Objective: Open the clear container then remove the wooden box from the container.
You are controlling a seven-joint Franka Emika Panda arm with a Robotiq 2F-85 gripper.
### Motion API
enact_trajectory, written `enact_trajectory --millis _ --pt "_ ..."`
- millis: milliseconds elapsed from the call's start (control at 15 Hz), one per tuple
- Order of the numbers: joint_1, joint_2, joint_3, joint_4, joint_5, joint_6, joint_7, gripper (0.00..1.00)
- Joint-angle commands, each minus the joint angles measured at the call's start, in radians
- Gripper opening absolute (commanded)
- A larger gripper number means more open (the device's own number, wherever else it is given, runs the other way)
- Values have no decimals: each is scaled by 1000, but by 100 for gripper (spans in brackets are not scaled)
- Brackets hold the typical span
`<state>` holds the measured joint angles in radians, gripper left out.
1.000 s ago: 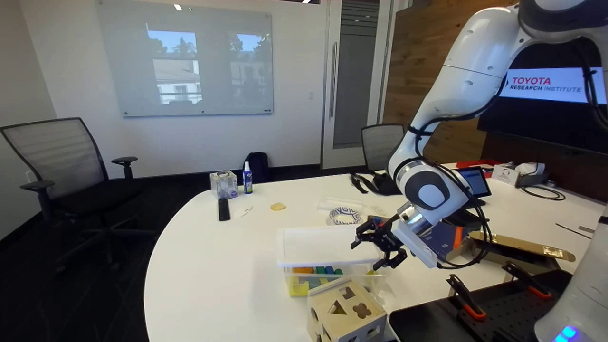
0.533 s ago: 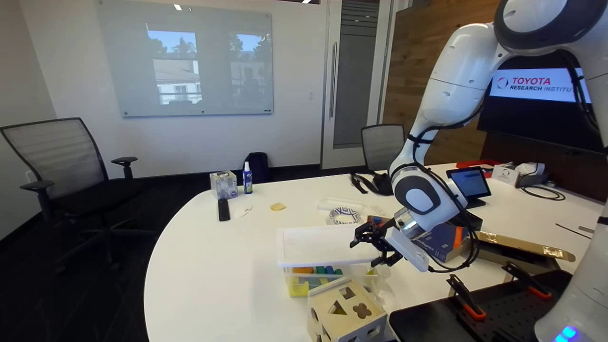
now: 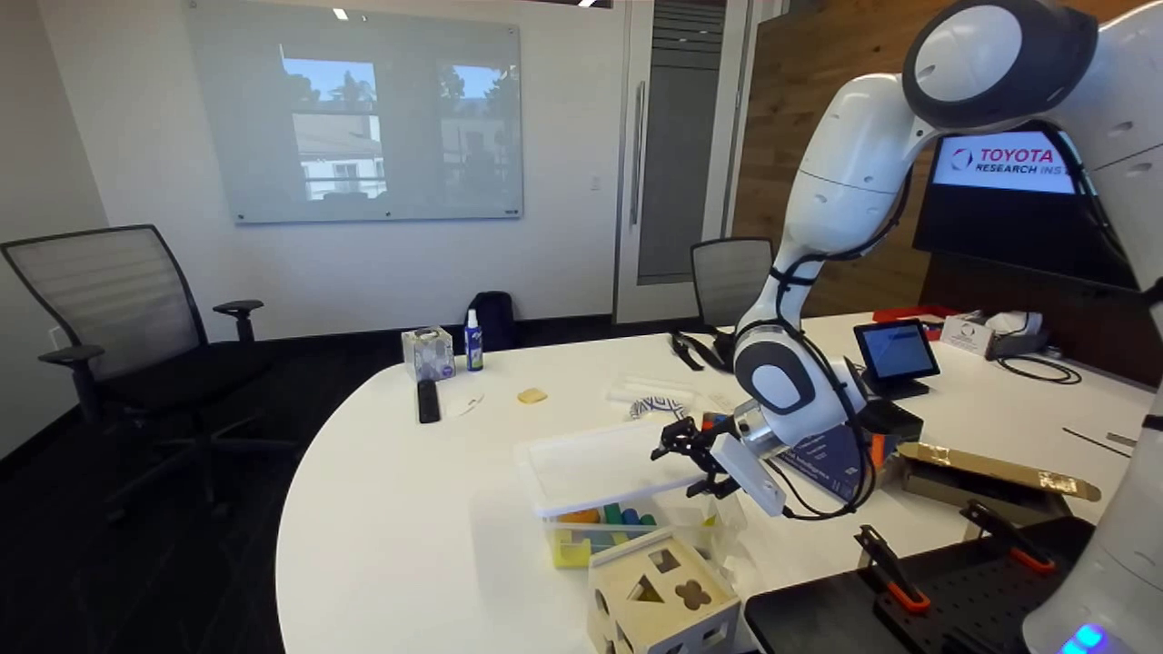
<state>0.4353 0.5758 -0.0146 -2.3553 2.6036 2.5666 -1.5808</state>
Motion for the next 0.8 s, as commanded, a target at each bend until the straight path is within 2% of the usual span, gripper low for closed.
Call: enact_trajectory --millis 0,200,733 --pt "-16 27 -20 49 -1 -64 -4 100" --pt "-41 39 -30 72 -2 -122 -8 100" --pt "-102 17 -25 76 -4 -174 23 100"
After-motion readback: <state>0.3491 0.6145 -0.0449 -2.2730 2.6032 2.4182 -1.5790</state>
